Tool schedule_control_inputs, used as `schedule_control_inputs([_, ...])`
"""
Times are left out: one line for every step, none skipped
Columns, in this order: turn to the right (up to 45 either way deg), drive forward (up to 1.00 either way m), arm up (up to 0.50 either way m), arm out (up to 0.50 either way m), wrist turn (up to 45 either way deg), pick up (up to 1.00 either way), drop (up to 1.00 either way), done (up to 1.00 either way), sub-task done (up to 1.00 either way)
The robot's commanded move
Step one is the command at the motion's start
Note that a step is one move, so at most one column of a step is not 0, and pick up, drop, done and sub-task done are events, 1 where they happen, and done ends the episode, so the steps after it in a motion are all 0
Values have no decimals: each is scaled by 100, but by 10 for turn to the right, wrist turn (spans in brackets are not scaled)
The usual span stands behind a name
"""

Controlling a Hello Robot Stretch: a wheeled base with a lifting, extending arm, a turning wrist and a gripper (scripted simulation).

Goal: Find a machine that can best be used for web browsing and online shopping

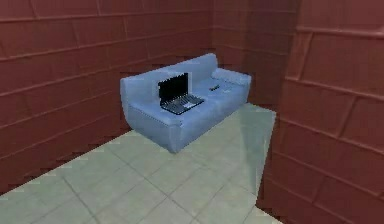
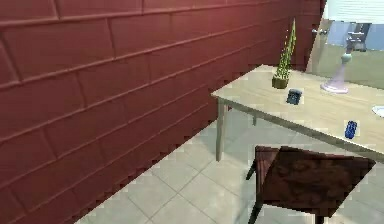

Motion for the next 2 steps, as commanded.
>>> schedule_control_inputs([0,100,0,0,0,0,0,0,0])
schedule_control_inputs([-240,0,0,0,0,0,0,0,0])
